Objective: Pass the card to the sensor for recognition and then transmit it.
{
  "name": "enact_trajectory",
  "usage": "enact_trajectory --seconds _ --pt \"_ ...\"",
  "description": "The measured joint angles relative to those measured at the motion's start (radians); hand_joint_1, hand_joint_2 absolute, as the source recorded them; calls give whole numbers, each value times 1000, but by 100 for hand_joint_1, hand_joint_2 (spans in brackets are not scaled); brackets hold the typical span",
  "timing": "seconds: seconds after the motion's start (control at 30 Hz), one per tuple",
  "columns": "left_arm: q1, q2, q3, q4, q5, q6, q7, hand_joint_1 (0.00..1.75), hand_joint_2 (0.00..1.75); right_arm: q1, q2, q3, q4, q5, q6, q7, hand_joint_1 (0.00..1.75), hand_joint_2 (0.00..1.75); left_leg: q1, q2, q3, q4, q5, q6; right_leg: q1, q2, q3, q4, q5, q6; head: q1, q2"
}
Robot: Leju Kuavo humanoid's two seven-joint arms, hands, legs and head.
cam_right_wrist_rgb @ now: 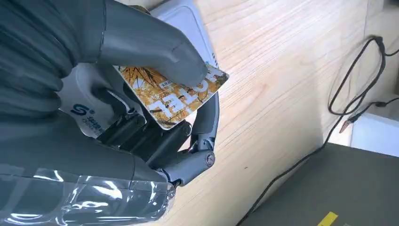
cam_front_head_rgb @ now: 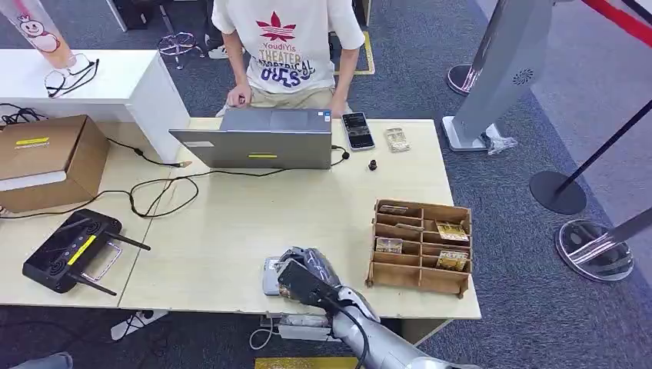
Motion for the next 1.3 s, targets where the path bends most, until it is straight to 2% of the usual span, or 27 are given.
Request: enact_trajectory --seconds 0.13,0.43,0.73,1.0,1.3 --pt "0 0 0 0 3 0 0 0 0 1 0 0 0 -7 24 -16 175 175 0 0 0 0 0 0 0 0 0 0 0 0 0 0" --pt "0 0 0 0 12 -2 -10 0 0 6 0 -1 -59 -68 110 -108 175 175 0 0 0 0 0 0 0 0 0 0 0 0 0 0" --pt "-1 -1 -1 0 12 -8 -15 0 0 28 -22 -39 -263 -130 142 -125 175 175 0 0 0 0 0 0 0 0 0 0 0 0 0 0" --pt "-3 -1 -2 0 12 -8 -15 0 0 53 -72 -67 -496 -159 128 -94 175 175 0 0 0 0 0 0 0 0 0 0 0 0 0 0" --pt "-9 -4 -10 0 2 -11 -10 0 0 33 -126 -109 -665 -99 57 -58 175 175 0 0 0 0 0 0 0 0 0 0 0 0 0 0"
